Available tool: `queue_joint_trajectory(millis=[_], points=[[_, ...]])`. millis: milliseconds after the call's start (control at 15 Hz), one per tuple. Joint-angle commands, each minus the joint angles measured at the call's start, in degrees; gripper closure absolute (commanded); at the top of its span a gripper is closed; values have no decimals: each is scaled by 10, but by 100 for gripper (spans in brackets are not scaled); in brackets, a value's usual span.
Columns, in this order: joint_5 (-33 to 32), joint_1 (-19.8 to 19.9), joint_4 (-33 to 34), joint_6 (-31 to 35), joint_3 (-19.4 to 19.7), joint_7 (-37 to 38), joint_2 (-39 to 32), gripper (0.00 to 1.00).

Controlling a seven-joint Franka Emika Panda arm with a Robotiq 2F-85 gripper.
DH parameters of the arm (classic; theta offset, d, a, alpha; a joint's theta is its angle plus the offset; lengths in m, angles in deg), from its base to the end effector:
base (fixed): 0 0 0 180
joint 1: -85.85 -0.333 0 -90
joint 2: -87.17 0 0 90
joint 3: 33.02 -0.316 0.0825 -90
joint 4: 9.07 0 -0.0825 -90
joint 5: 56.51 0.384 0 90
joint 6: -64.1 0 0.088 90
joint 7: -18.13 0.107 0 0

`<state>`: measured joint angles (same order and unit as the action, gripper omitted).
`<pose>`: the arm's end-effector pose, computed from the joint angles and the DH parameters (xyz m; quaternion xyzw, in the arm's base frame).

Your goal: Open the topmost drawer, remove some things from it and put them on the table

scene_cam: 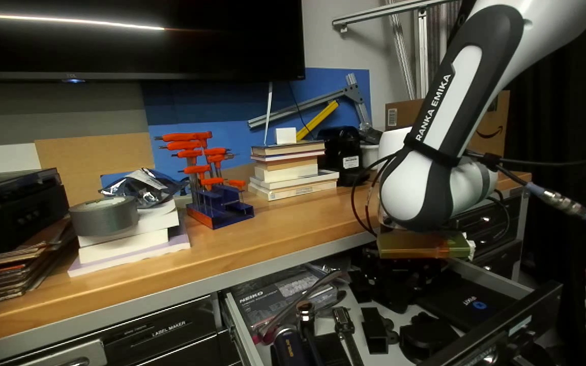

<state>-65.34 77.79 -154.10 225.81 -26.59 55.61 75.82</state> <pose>0.4693 0.0193 0.2096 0.9698 -0.2365 0.0564 0.0208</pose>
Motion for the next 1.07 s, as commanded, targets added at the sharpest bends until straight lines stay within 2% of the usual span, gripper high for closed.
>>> queue_joint_trajectory(millis=[0, 200, 267, 333, 667, 1000], points=[[-2, -6, 18, -4, -1, -5, -20, 0], [5, -8, 21, -6, -3, -9, -31, 0], [2, -11, 21, -3, 0, -7, -33, 25], [1, -13, 21, -3, 1, -6, -34, 26], [1, -15, 22, -5, 1, -7, -30, 64], [12, -14, 17, -28, -7, -13, -10, 64]])
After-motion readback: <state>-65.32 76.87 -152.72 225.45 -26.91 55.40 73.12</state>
